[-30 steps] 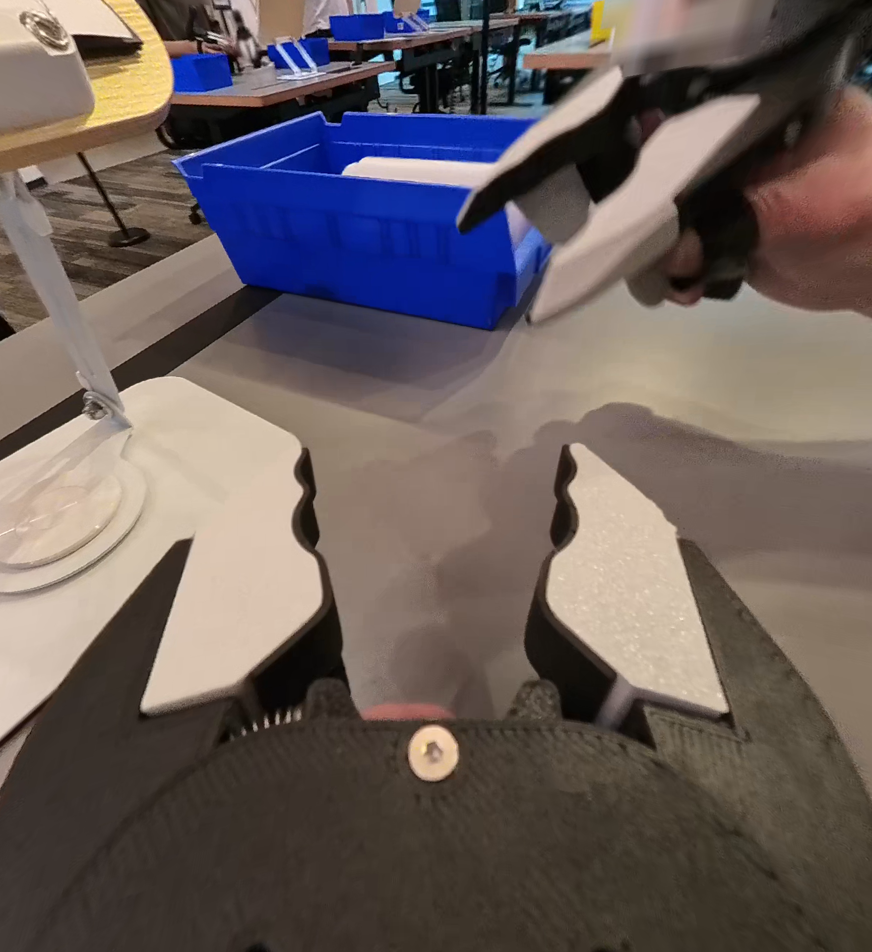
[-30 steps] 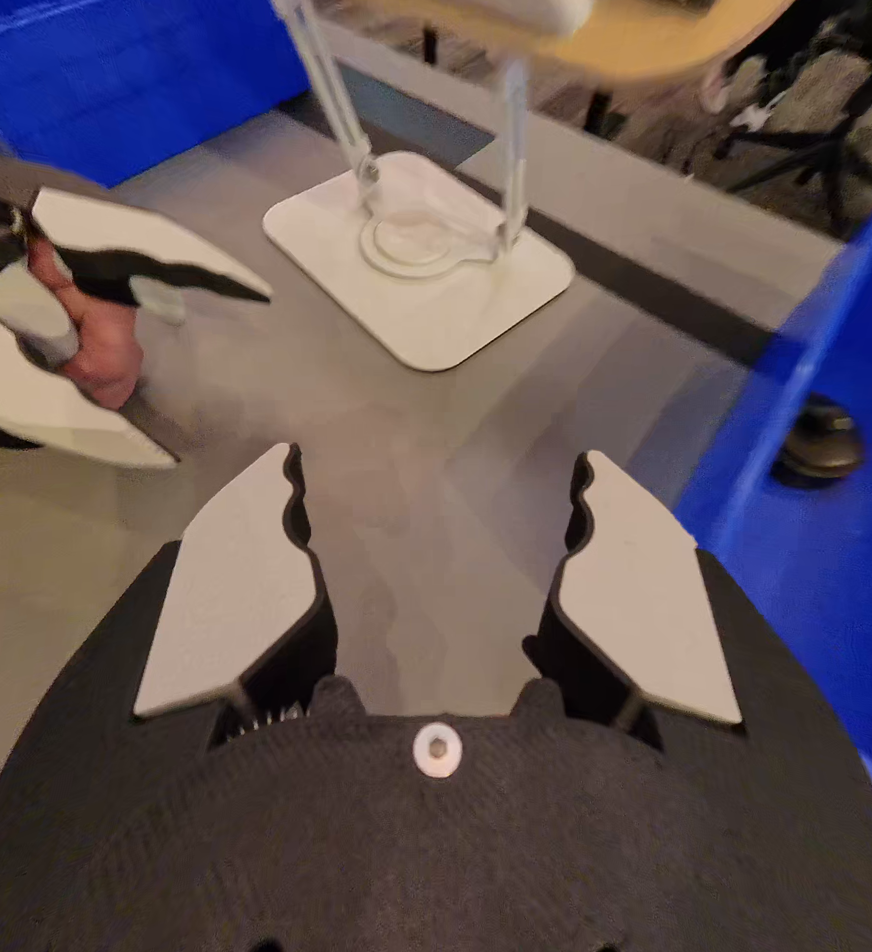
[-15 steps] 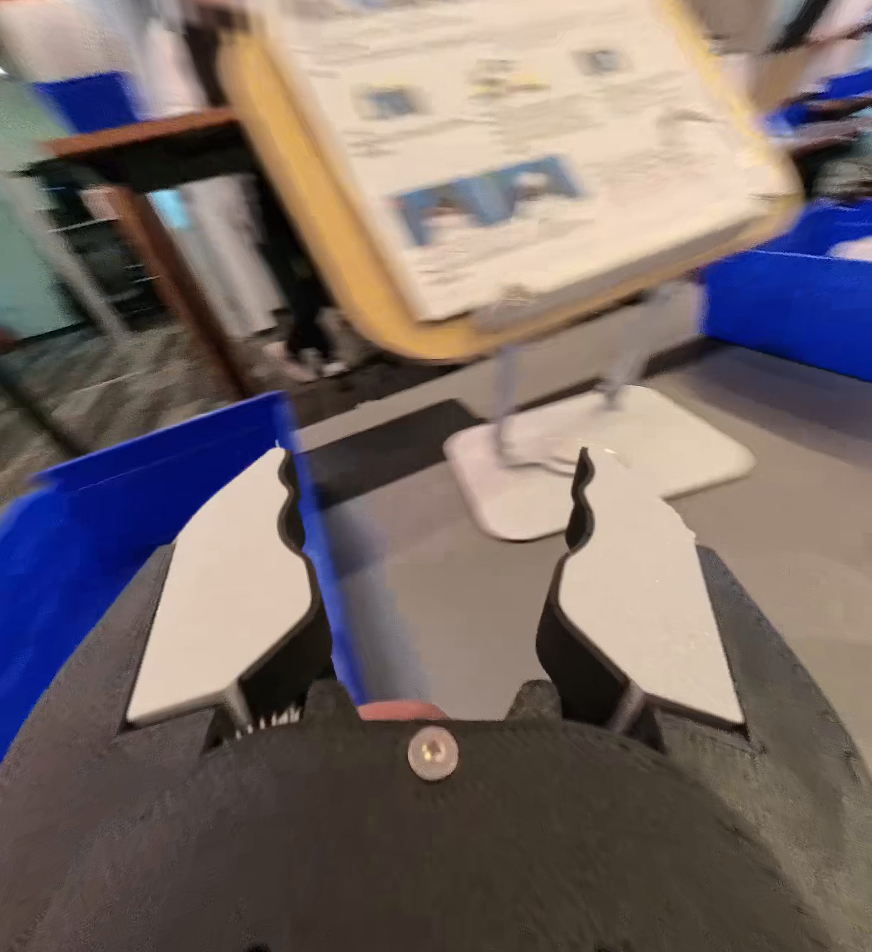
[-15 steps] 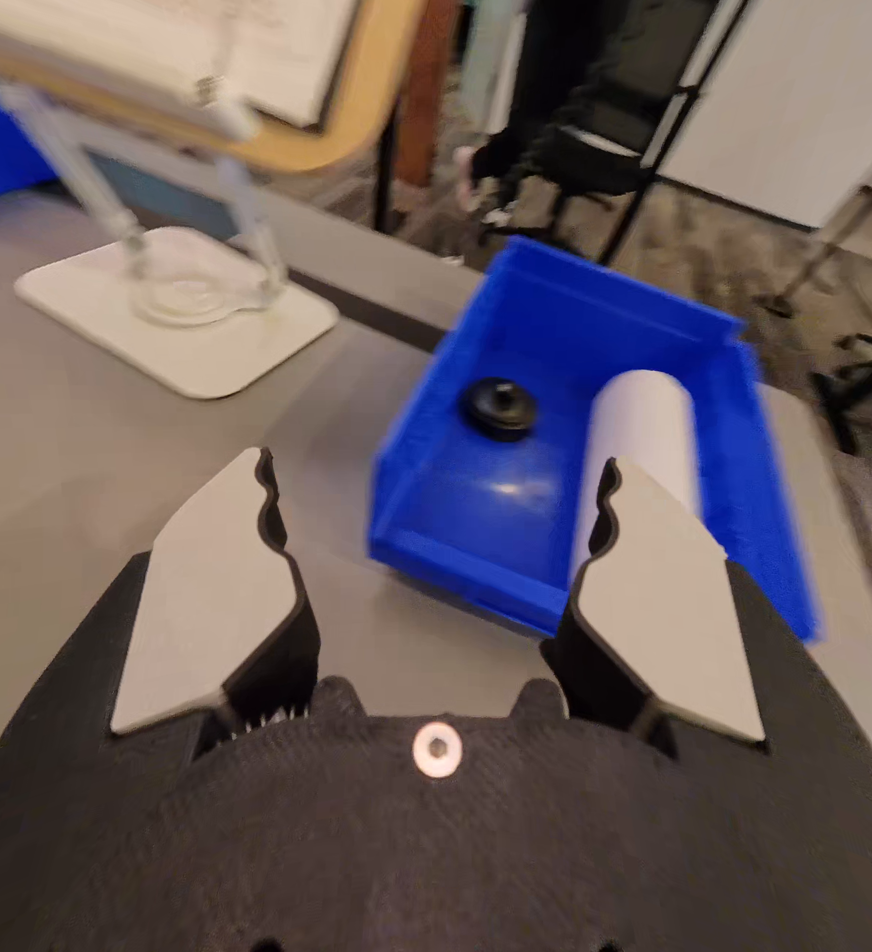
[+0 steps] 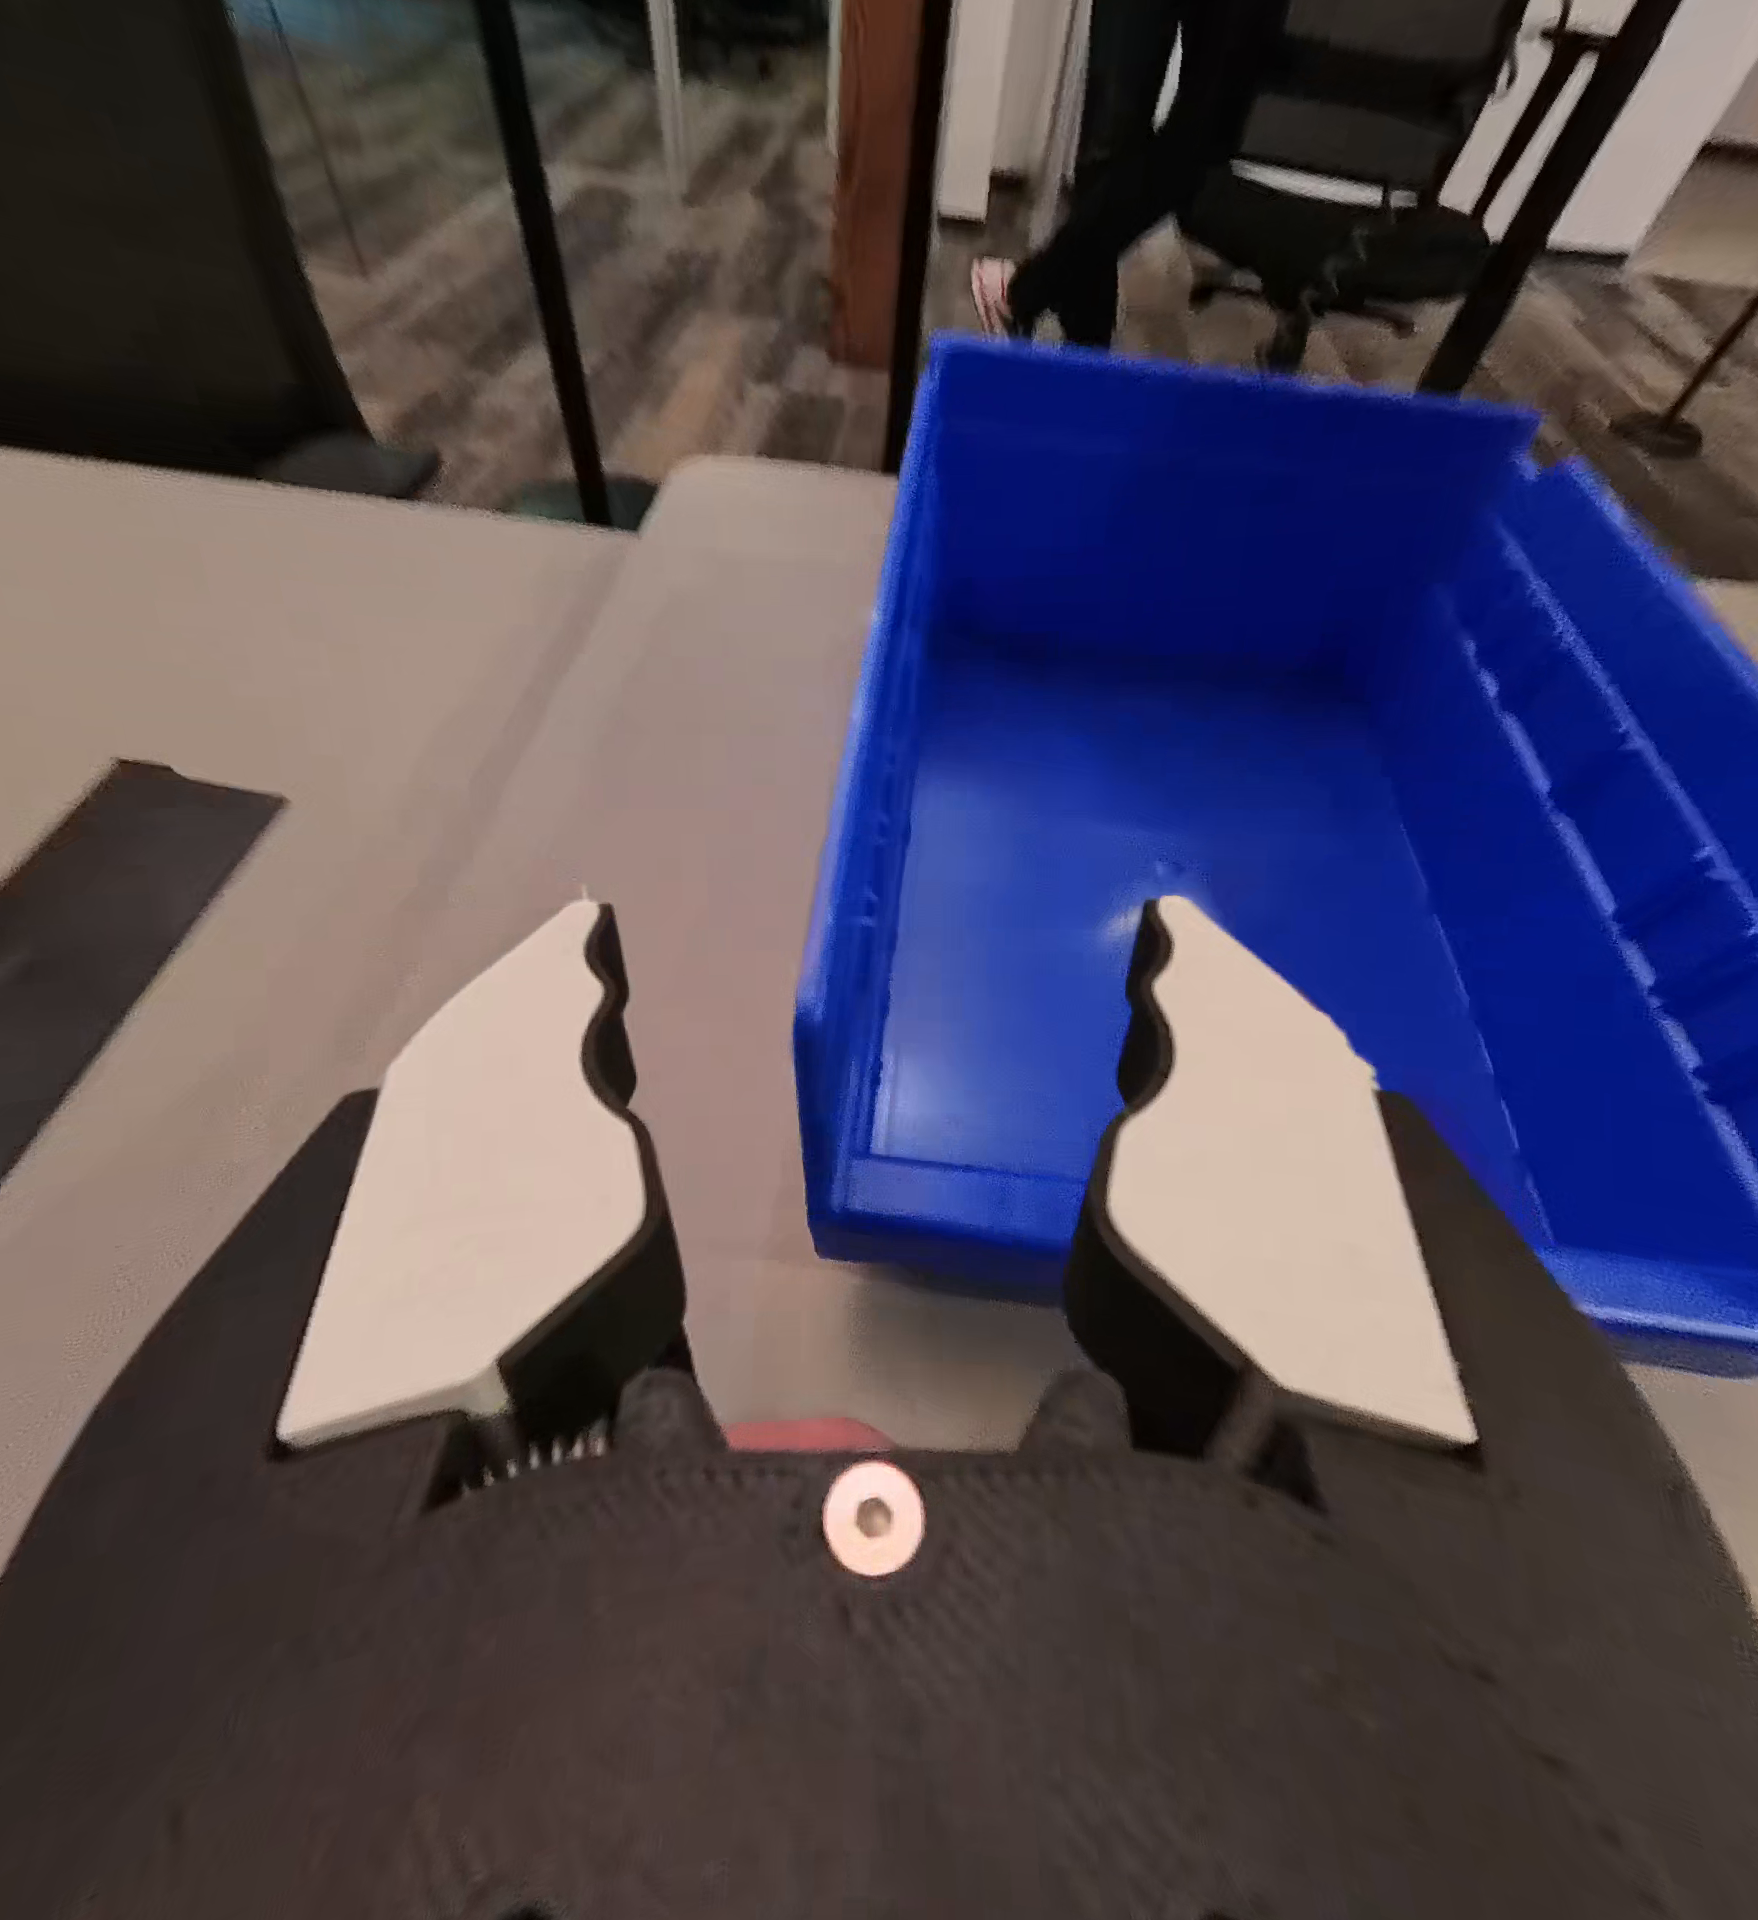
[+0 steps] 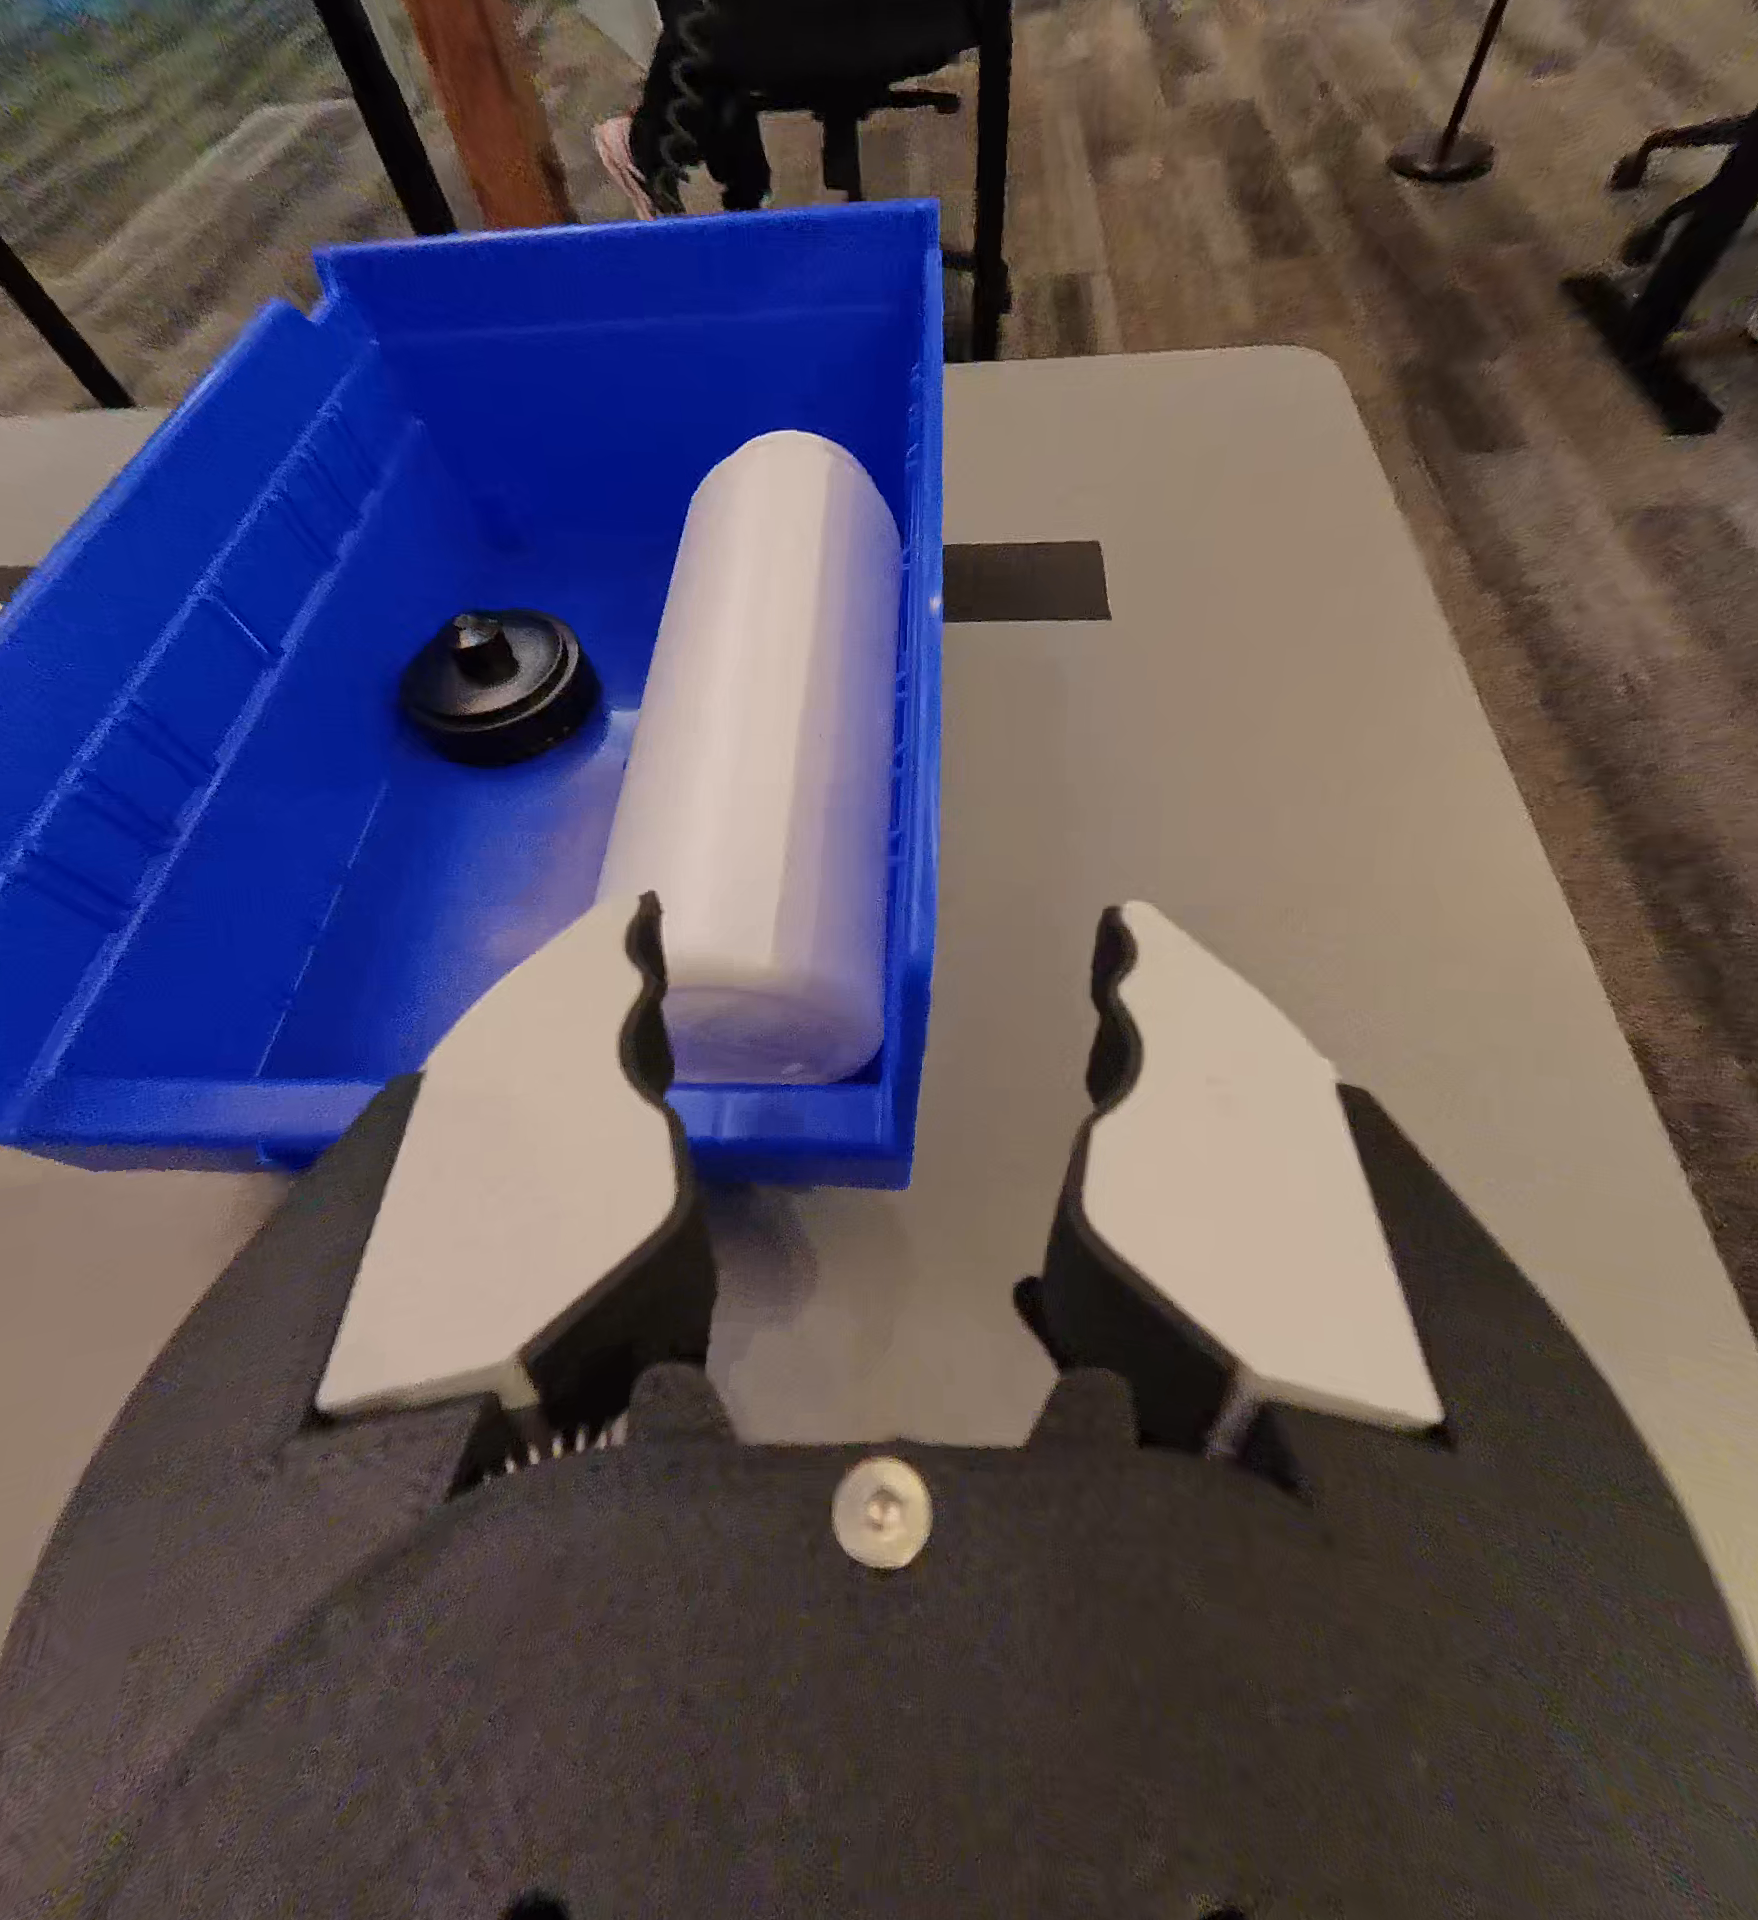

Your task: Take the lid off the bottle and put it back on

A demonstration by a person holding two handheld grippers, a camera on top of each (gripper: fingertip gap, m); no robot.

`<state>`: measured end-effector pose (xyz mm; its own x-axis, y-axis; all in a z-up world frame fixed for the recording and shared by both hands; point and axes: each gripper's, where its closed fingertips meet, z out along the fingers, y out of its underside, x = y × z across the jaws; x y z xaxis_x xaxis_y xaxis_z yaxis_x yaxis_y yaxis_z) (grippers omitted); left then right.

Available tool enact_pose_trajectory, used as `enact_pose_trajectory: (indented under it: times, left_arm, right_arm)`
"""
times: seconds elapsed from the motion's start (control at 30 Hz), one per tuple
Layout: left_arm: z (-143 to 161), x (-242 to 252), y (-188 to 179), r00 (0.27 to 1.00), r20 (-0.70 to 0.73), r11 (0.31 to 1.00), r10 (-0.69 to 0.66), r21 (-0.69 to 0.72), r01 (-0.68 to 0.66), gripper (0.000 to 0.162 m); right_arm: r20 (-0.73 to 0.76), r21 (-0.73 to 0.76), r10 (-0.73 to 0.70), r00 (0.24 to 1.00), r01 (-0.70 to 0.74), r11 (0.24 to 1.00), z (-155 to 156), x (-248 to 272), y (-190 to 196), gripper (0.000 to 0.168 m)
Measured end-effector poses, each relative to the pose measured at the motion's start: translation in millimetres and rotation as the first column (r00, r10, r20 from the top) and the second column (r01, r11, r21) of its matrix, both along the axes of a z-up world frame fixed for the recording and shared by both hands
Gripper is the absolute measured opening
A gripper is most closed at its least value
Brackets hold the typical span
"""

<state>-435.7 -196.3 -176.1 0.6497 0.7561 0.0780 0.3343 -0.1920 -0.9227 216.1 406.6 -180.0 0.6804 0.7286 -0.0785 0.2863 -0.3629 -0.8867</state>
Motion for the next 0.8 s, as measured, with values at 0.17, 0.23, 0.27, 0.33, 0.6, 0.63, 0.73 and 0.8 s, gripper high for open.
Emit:
enact_pose_trajectory:
  times: [0.17,0.23,0.27,0.33,0.6,0.63,0.73,0.8]
  left_arm:
    - [-29.8,0.3,13.8,0.994,0.097,0.998,-0.058,-0.004,0.058,0.049]
    - [-29.5,-2.1,14.7,0.991,0.115,0.998,-0.064,0.025,0.062,0.033]
    - [-29.8,-1.7,16.1,0.988,0.127,0.996,-0.085,0.043,0.08,0.019]
    - [-30.9,-1.6,17.4,0.985,0.133,0.992,-0.111,0.069,0.102,0.005]
    - [-32.2,4.0,15.3,0.968,0.114,0.975,-0.224,0.018,0.224,0.005]
    - [-32.2,6.7,13.4,0.96,0.108,0.966,-0.257,0.012,0.257,0.006]
    - [-32.7,18.8,3.2,0.924,0.133,0.933,-0.358,0.025,0.358,0.005]
    - [-32.8,30.1,-6.9,0.893,0.144,0.904,-0.425,0.029,0.426,0.005]
  right_arm:
    - [-0.036,-0.066,0.055,0.998,-0.057,0.996,-15.4,-10.8,4.7,0.054]
    - [-0.039,-0.075,0.075,0.996,-0.078,0.994,-16.9,-13.1,5.6,0.03]
    - [-0.011,-0.081,0.073,0.997,-0.074,0.994,-20.7,-12.5,7.2,0.014]
    - [0.032,-0.056,0.071,0.997,-0.069,0.996,-24.0,-11.0,11.1,0.004]
    - [0.032,-0.066,0.141,0.989,-0.139,0.988,-24.6,-8.0,3.7,0.006]
    - [0.035,-0.067,0.149,0.988,-0.147,0.987,-24.8,-6.2,1.3,0.006]
    - [0.041,-0.07,0.185,0.982,-0.182,0.981,-24.9,0.6,-8.2,0.006]
    - [0.044,-0.065,0.222,0.974,-0.219,0.974,-24.9,5.8,-16.4,0.005]
